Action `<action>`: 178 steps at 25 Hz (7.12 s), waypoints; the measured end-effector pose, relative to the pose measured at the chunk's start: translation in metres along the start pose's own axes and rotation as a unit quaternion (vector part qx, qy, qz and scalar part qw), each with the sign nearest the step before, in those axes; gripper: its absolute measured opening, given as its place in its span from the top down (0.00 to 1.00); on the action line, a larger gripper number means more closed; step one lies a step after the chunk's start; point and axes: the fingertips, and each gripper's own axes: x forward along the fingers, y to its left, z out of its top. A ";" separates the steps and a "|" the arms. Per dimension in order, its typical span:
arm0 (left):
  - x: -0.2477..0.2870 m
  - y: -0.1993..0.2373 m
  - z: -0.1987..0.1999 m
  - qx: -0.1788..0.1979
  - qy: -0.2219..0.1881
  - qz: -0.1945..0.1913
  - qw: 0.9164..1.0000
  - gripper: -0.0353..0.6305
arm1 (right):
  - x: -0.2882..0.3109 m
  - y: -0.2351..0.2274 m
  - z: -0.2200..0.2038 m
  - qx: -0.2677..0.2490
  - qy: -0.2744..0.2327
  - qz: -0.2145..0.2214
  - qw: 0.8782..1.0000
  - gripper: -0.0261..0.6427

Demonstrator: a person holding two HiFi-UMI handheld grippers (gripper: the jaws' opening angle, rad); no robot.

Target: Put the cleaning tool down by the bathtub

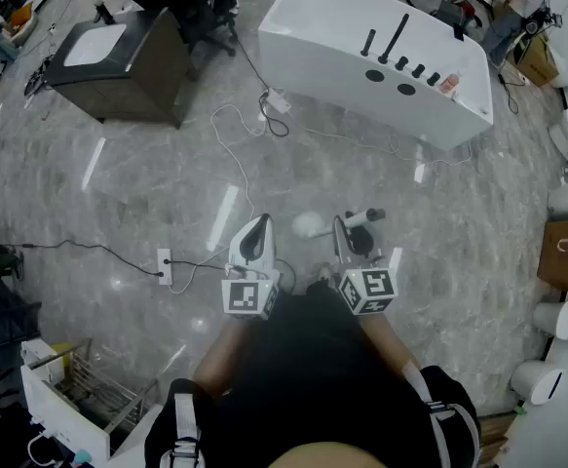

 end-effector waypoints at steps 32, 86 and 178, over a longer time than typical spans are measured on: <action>-0.036 0.076 0.002 -0.003 -0.007 -0.008 1.000 0.94 | 0.015 0.050 -0.001 -0.005 -0.019 -0.036 0.999 0.82; 0.275 0.085 0.032 0.010 -0.002 0.047 0.999 0.94 | 0.276 -0.143 0.087 -0.004 -0.012 0.018 1.000 0.82; 0.667 0.226 0.013 0.014 0.032 -0.107 0.994 0.94 | 0.619 -0.289 0.126 0.022 0.015 -0.146 0.989 0.82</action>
